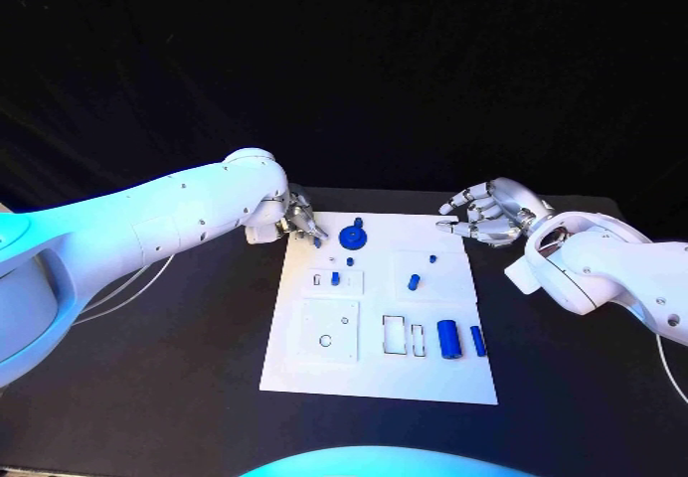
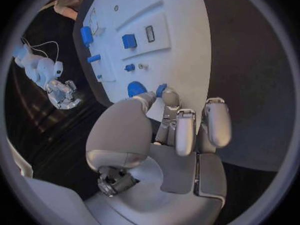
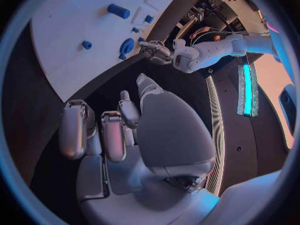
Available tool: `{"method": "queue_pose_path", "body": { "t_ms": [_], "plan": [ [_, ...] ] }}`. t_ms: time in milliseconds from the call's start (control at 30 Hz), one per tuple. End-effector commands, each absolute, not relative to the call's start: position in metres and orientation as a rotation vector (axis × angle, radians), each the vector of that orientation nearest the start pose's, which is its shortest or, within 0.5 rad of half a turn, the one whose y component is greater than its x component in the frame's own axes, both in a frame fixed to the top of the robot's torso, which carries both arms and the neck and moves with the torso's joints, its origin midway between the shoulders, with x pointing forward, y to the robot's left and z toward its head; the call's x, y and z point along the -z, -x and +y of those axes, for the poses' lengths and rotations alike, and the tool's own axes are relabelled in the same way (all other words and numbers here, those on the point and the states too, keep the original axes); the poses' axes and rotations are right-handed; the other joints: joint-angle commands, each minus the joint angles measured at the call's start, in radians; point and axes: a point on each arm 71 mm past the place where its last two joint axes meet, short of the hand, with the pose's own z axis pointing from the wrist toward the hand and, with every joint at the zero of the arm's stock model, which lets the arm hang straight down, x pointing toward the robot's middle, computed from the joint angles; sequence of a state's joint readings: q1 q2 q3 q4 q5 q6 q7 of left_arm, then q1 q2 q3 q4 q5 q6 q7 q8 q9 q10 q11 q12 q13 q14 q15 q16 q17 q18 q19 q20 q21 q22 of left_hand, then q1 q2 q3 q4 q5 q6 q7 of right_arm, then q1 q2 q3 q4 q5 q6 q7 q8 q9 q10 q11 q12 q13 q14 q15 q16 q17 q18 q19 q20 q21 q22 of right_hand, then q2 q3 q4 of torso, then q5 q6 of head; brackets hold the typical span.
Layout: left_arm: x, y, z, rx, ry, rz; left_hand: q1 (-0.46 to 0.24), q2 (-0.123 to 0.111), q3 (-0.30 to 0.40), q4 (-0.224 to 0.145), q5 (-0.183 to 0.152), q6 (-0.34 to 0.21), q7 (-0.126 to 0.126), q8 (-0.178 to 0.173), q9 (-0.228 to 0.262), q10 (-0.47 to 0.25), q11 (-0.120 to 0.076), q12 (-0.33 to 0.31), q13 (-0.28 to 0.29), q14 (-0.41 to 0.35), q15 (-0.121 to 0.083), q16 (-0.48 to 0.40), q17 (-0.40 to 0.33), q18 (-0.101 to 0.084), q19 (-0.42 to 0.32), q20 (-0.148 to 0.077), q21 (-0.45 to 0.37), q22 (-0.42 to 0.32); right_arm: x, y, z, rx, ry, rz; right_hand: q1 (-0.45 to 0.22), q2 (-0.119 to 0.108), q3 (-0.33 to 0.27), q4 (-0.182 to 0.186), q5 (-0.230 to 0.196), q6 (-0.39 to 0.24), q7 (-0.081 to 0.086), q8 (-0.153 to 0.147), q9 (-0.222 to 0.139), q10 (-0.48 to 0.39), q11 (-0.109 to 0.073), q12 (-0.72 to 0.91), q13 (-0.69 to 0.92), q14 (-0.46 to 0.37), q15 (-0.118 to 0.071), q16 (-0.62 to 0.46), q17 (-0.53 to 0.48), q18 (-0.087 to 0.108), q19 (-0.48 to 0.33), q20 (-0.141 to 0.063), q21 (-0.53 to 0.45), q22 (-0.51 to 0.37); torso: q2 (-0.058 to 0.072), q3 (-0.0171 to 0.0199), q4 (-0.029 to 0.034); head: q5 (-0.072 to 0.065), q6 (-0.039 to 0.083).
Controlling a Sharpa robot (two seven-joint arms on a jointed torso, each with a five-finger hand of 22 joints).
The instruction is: Assemble the parts on the task board
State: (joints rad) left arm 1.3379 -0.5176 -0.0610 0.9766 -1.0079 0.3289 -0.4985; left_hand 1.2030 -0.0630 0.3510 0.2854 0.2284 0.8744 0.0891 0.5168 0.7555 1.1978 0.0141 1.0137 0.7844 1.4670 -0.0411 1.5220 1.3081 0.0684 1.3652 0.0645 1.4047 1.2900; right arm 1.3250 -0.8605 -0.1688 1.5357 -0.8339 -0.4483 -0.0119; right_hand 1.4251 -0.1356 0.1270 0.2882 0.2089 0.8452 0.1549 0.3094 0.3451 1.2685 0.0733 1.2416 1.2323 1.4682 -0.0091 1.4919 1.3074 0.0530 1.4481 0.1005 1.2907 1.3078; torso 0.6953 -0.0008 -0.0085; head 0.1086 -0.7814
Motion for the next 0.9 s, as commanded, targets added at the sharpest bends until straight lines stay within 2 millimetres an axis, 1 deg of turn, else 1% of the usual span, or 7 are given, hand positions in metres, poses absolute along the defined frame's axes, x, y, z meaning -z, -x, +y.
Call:
{"method": "queue_pose_path", "body": {
  "t_ms": [33, 267, 467, 500, 533, 733, 900],
  "plan": [
    [0.192, -0.578, 0.206, 0.312, 0.281, 2.355, 0.014, 0.000, 0.010, -0.001, -0.005, 0.005, -0.006, 0.007, 0.004, 0.004, -0.005, 0.008, 0.001, 0.077, -0.007, 0.005, 0.177, -0.001, 0.007, 0.000, 0.004, 0.002, 0.170, -0.492, -0.215, -0.901, -0.368, 1.684, -0.001, 0.000, 0.006, 0.000, 0.004, -0.008, 0.001, 0.008, -0.001, -0.003, -0.002, -0.001, 0.001, 0.061, 0.005, -0.004, 0.100, 0.011, -0.004, -0.001, -0.004, 0.079, 0.000, 0.0005, -0.0003, 0.000, -0.002],
    [0.193, -0.578, 0.206, 0.324, 0.279, 2.367, 0.060, 0.001, 0.057, -0.010, -0.007, 0.004, -0.011, 0.013, 0.018, 0.006, -0.009, 0.007, -0.003, 0.078, -0.011, 0.006, 0.180, -0.002, 0.008, -0.003, 0.005, 0.005, 0.170, -0.492, -0.214, -0.902, -0.368, 1.686, -0.001, 0.000, 0.006, 0.000, 0.004, -0.008, 0.001, 0.008, -0.001, -0.003, -0.002, -0.001, 0.001, 0.061, 0.005, -0.004, 0.100, 0.011, -0.004, -0.001, -0.004, 0.079, 0.000, 0.0003, -0.0003, -0.001, -0.005],
    [0.192, -0.578, 0.207, 0.338, 0.295, 2.367, 0.126, -0.013, 0.177, -0.057, -0.005, 0.005, -0.016, 0.024, 0.046, 0.014, -0.015, 0.007, -0.004, 0.079, -0.017, 0.008, 0.184, -0.003, 0.011, -0.008, 0.008, 0.012, 0.170, -0.492, -0.214, -0.902, -0.368, 1.687, 0.000, 0.001, 0.007, 0.000, 0.005, -0.007, 0.000, 0.008, -0.001, -0.002, -0.002, 0.000, 0.001, 0.061, 0.005, -0.005, 0.099, 0.011, -0.004, -0.001, -0.005, 0.078, 0.000, 0.0000, -0.0002, -0.001, -0.007],
    [0.192, -0.578, 0.208, 0.342, 0.302, 2.362, 0.125, -0.031, 0.261, -0.082, -0.006, 0.002, -0.013, 0.035, 0.068, 0.021, -0.014, 0.005, -0.006, 0.080, -0.015, 0.009, 0.185, -0.004, 0.013, -0.009, 0.010, 0.017, 0.170, -0.492, -0.214, -0.901, -0.368, 1.687, 0.000, 0.001, 0.007, 0.000, 0.005, -0.007, 0.000, 0.008, -0.001, -0.002, -0.002, 0.000, 0.001, 0.061, 0.005, -0.005, 0.099, 0.011, -0.004, -0.001, -0.005, 0.078, 0.000, 0.0000, -0.0002, -0.001, -0.006],
    [0.192, -0.578, 0.208, 0.344, 0.307, 2.358, 0.114, -0.041, 0.302, -0.095, -0.006, 0.002, -0.013, 0.041, 0.081, 0.026, -0.015, 0.007, -0.006, 0.080, -0.015, 0.009, 0.185, -0.004, 0.014, -0.009, 0.010, 0.018, 0.170, -0.492, -0.214, -0.902, -0.368, 1.687, 0.000, 0.001, 0.007, 0.000, 0.005, -0.007, 0.000, 0.008, -0.001, -0.002, -0.002, 0.000, 0.001, 0.061, 0.005, -0.005, 0.099, 0.011, -0.004, -0.001, -0.005, 0.078, 0.000, 0.0002, 0.0001, 0.000, -0.005],
    [0.189, -0.574, 0.214, 0.381, 0.354, 2.336, 0.073, -0.079, 0.416, -0.152, -0.001, 0.006, -0.016, 0.060, 0.120, 0.041, -0.017, 0.011, -0.002, 0.081, -0.019, 0.010, 0.188, -0.006, 0.021, -0.011, 0.016, 0.030, 0.170, -0.492, -0.215, -0.901, -0.369, 1.686, 0.000, 0.001, 0.007, 0.000, 0.006, -0.007, 0.000, 0.009, -0.001, -0.003, -0.002, -0.001, 0.001, 0.061, 0.005, -0.005, 0.098, 0.011, -0.005, -0.001, -0.007, 0.077, -0.001, 0.0012, 0.0017, 0.001, -0.006],
    [0.187, -0.567, 0.217, 0.432, 0.389, 2.327, 0.034, -0.119, 0.488, -0.195, 0.039, 0.023, -0.022, 0.071, 0.142, 0.065, -0.023, 0.026, 0.017, 0.083, -0.025, 0.012, 0.193, -0.010, 0.035, -0.016, 0.029, 0.050, 0.170, -0.492, -0.216, -0.898, -0.371, 1.685, -0.001, 0.002, 0.007, 0.000, 0.007, -0.007, 0.000, 0.009, -0.001, -0.003, -0.002, -0.001, 0.001, 0.061, 0.005, -0.006, 0.098, 0.011, -0.005, -0.001, -0.007, 0.077, -0.002, 0.0007, 0.0031, 0.002, -0.007]
  ]
}}
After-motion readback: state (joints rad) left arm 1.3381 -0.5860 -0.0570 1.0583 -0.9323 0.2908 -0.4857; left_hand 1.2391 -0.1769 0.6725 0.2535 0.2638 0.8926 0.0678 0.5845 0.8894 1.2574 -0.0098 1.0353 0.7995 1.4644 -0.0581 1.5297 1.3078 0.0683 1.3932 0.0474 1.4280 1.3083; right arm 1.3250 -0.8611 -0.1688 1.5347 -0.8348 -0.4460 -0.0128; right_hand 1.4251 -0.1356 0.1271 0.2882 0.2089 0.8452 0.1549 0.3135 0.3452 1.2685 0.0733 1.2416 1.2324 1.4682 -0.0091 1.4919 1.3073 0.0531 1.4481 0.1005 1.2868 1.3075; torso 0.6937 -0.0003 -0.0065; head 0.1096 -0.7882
